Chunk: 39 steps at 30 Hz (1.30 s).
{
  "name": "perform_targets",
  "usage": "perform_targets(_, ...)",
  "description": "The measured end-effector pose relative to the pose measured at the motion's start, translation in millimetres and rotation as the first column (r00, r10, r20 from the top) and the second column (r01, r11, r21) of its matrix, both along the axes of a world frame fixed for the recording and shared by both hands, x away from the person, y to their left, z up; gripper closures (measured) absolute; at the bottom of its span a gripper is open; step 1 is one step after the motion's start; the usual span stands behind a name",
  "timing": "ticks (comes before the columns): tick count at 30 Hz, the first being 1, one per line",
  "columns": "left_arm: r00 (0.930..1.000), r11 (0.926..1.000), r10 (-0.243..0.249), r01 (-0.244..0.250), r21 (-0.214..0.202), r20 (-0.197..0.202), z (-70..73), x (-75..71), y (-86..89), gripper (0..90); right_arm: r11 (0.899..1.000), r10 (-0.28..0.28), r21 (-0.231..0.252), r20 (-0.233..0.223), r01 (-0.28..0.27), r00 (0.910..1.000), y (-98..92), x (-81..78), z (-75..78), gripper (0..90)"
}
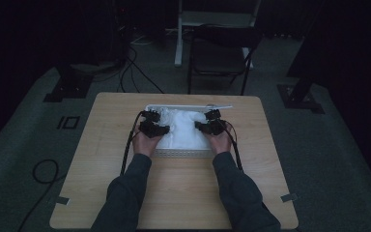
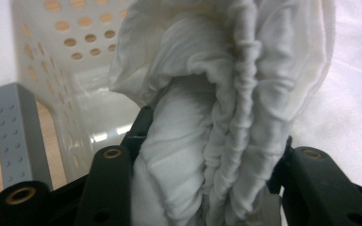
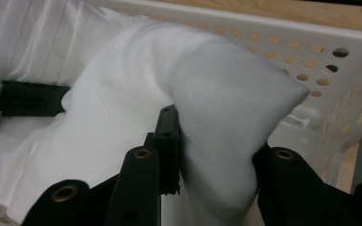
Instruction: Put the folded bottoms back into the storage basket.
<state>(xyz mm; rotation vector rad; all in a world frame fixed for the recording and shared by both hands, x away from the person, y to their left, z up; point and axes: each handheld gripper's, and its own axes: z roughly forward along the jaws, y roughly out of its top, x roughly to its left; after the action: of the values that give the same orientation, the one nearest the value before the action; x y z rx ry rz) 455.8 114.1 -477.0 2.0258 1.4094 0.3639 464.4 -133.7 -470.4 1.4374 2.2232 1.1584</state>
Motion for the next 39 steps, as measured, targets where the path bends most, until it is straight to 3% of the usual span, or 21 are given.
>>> perform_targets(6, 0.9994, 0.9994, 0.004, -0.003, 0.035, -0.035, -2.4, 0.6, 1.8, 44.5, 0.999, 0.011, -0.04, -0.018, -0.011, 0.9998, 0.2, 2.3, -3.8, 68.8)
perform_targets(11, 0.9995, 0.9992, 0.013, -0.011, 0.039, -0.028, -2.9, -0.6, 2.8, 42.6, 0.999, 0.018, -0.045, -0.027, -0.019, 0.9995, 0.0, 3.5, -4.8, 67.8)
perform_targets(14, 0.9996, 0.9996, 0.021, -0.02, 0.02, -0.021, -3.2, -2.7, 5.6, 41.0, 0.998, 0.019, -0.051, -0.035, -0.021, 0.9992, -1.3, 4.9, -5.7, 65.6)
perform_targets(18, 0.9999, 0.9995, 0.015, -0.015, 0.029, -0.008, -3.4, -5.7, 9.3, 37.8, 0.998, 0.011, -0.065, -0.036, -0.013, 0.9993, -2.0, 4.9, -6.4, 58.5)
perform_targets(24, 0.9983, 0.999, 0.036, -0.037, 0.026, 0.046, 4.1, -12.3, 20.3, 36.3, 0.997, -0.017, -0.076, -0.022, 0.016, 0.9996, -5.6, 3.8, -4.5, 50.5)
perform_targets(29, 0.9946, 0.9986, 0.053, -0.053, 0.002, 0.089, 12.0, -15.0, 30.2, 41.1, 0.996, -0.038, -0.08, -0.003, 0.038, 0.9993, -11.8, 1.2, -0.6, 46.7)
perform_targets(35, 0.9906, 0.998, 0.061, -0.059, -0.024, 0.122, 15.3, -20.4, 37.9, 45.5, 0.996, -0.059, -0.067, 0.049, 0.062, 0.9971, -24.7, -6.4, 10.2, 47.7)
perform_targets(39, 0.9861, 0.9975, 0.067, -0.064, -0.03, 0.152, 15.8, -27.6, 43.4, 45.5, 0.994, -0.076, -0.07, 0.077, 0.082, 0.9941, -36.1, -13.7, 14.4, 54.2)
